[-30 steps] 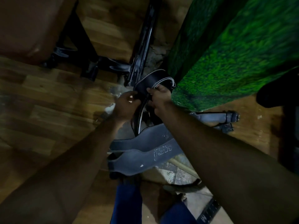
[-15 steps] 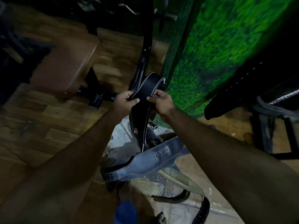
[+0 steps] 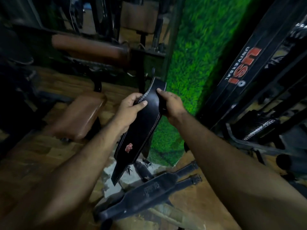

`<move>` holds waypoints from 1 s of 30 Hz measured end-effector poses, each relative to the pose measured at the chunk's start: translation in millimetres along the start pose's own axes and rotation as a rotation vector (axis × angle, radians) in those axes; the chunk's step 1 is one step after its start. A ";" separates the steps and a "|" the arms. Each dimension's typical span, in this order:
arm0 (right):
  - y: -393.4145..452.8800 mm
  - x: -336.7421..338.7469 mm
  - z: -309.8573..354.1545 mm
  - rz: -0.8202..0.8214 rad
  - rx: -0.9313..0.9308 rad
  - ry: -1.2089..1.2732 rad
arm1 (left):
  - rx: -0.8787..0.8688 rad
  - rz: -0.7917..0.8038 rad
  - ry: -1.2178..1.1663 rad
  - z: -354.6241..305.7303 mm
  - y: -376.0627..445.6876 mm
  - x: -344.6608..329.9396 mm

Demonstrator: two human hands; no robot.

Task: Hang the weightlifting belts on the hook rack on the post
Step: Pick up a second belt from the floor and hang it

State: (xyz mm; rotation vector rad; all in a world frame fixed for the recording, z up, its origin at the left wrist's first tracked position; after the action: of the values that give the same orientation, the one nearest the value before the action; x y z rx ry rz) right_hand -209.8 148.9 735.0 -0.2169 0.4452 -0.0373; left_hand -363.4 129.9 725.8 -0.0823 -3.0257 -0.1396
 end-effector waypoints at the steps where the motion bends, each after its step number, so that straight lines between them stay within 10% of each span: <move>1: -5.3 -7.7 16.6 0.003 -0.006 0.095 | -0.032 0.036 -0.006 -21.6 -3.2 0.8; 21: -146.6 -85.9 264.2 -0.051 0.446 0.172 | -0.230 0.521 0.242 -172.2 -29.0 -28.9; 30: -187.9 -98.9 313.1 0.073 0.699 0.036 | -0.316 0.254 0.203 -266.3 -47.3 -54.1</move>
State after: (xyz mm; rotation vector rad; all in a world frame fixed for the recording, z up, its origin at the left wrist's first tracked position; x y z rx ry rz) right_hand -161.9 36.2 1093.0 0.4873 0.4515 -0.1226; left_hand -283.5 55.0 979.0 -0.4472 -2.7347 -0.5638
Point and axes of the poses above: each hand's wrist, its own y-axis towards the middle knuckle, its own x-axis out of the back of the hand, z = x × y, the point moved 7 cm from there along y, towards the middle knuckle, and after that the axes turned 13 degrees about y, right-handed, at the moved point
